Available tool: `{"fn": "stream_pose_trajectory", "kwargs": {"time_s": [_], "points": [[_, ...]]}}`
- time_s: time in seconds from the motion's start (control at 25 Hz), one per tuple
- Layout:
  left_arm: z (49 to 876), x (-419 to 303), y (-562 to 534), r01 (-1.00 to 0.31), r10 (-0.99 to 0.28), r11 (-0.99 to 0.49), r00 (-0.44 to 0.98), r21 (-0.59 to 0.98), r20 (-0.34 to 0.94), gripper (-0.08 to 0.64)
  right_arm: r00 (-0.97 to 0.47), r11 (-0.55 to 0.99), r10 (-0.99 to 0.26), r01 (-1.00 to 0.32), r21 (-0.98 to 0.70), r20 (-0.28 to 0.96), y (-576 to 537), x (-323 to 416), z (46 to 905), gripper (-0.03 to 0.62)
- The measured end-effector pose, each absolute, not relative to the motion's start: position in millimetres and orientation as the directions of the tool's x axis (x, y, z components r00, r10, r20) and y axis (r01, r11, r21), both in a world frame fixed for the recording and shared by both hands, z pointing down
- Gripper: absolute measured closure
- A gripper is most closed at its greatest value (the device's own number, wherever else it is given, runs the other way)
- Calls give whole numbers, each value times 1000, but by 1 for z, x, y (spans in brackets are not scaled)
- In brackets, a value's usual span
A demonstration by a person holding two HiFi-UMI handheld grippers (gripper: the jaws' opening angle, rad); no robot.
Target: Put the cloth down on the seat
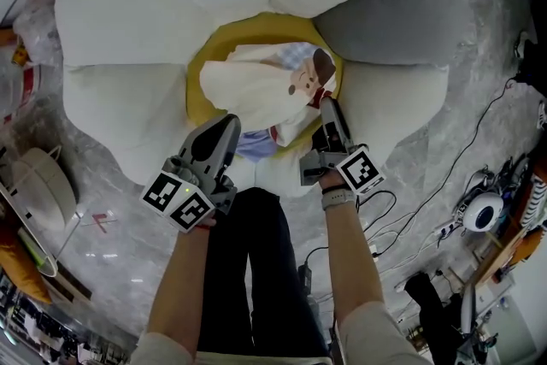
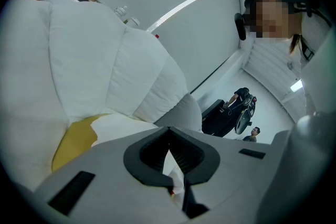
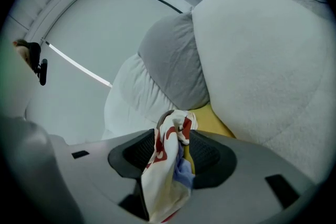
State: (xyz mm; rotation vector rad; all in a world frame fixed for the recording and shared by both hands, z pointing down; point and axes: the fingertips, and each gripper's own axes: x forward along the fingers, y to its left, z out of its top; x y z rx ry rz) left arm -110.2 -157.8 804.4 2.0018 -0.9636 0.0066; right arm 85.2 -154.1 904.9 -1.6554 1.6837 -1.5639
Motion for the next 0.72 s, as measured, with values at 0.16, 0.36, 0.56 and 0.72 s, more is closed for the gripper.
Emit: {"fn": "stream_pose_trajectory", "kwargs": {"time_s": [0.16, 0.36, 0.56, 0.72], "points": [[794, -110, -157, -629, -628, -302, 697, 716, 347, 546, -278, -263, -848, -520, -813, 452, -150, 86, 894, 396], [777, -107, -154, -631, -619, -315, 703, 709, 350, 546, -300, -217, -848, -557, -802, 438, -148, 81, 871, 407], [761, -104, -149, -641, -598, -350, 715, 683, 363, 546, -364, -117, -858, -550, -827, 363, -151, 66, 841, 485], [745, -100, -143, -635, -579, -369, 728, 679, 366, 546, -434, -34, -839, -563, -826, 330, -149, 51, 814, 540]]}}
